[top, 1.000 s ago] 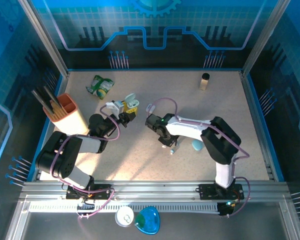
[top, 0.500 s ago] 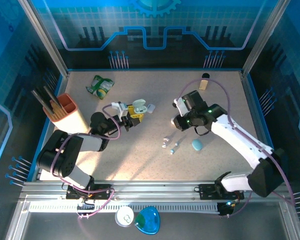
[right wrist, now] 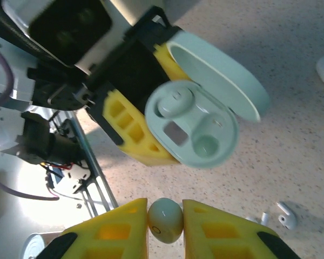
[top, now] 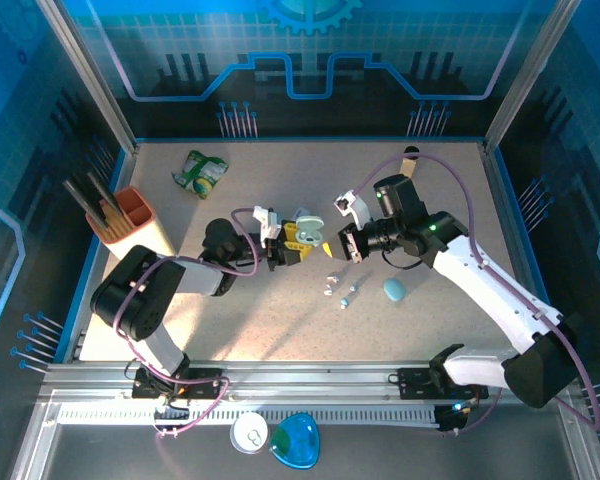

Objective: Insert wireless bluetooth earbuds into charging case

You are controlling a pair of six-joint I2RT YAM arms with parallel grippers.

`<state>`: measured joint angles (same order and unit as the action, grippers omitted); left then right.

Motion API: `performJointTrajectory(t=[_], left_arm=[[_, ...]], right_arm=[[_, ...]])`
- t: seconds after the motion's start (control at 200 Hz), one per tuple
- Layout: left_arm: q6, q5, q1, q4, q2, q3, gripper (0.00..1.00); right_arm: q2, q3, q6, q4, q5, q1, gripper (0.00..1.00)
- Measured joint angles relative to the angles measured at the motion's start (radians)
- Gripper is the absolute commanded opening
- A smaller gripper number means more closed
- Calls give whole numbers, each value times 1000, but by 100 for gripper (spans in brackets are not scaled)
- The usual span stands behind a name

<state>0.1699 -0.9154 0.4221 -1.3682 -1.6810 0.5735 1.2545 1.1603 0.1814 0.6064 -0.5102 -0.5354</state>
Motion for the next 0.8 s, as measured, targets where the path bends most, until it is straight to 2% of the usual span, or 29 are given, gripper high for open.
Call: performJointTrajectory(t=[0.8], left_arm=[[8, -36, 39, 0, -7, 8, 34]], right_arm=[[50, 1, 55, -69, -21, 20, 20]])
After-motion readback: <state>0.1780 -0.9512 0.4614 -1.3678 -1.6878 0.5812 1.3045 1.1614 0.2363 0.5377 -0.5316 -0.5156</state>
